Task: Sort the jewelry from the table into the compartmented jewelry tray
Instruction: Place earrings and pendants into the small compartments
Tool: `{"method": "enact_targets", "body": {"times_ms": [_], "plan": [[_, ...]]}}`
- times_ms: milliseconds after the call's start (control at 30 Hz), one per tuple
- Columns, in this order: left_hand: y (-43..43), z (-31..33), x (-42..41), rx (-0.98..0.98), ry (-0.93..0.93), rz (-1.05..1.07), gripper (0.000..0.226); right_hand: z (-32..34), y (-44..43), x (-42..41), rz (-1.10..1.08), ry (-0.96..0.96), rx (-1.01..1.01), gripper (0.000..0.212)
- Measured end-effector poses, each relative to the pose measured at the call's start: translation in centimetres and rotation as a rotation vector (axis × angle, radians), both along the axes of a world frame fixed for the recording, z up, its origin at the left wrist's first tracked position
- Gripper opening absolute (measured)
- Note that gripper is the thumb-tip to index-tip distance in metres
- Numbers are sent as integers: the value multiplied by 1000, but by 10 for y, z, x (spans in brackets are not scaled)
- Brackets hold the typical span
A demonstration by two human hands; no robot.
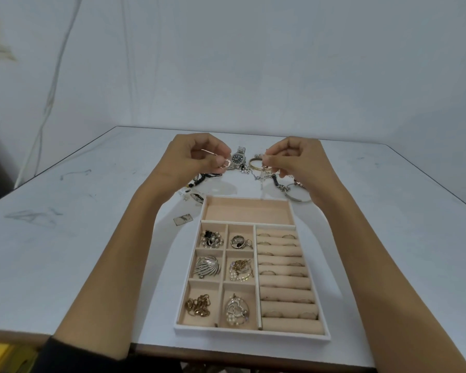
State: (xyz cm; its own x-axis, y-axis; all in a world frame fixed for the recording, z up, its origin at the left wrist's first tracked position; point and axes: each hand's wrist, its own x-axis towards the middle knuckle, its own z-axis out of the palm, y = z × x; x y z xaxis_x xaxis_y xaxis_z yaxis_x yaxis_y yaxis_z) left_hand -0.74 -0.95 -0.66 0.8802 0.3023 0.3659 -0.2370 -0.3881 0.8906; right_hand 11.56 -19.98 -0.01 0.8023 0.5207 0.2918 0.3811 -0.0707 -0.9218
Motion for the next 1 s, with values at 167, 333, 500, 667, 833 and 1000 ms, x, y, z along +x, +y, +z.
{"method": "enact_targets", "body": {"times_ms": [167,333,500,667,833,1000], "plan": [[-6,-5,-15,-72,-22,-43,19,-2,-3,-15,78,28,45,22],[-11,-12,-21,-72,-29,-27,24,-5,-6,-33,88,23,55,16],[-13,-23,-31,-19,-25,34,26,-9,-12,-50,139,45,94,15],[-15,-29,-33,9,-38,108,34,-11,-15,-60,163,26,82,13],[-15,-31,-32,-32,-17,136,33,-12,-19,-65,175,22,43,17],[-16,-35,-32,-49,-21,145,28,-14,-23,-67,209,19,7,18]]}}
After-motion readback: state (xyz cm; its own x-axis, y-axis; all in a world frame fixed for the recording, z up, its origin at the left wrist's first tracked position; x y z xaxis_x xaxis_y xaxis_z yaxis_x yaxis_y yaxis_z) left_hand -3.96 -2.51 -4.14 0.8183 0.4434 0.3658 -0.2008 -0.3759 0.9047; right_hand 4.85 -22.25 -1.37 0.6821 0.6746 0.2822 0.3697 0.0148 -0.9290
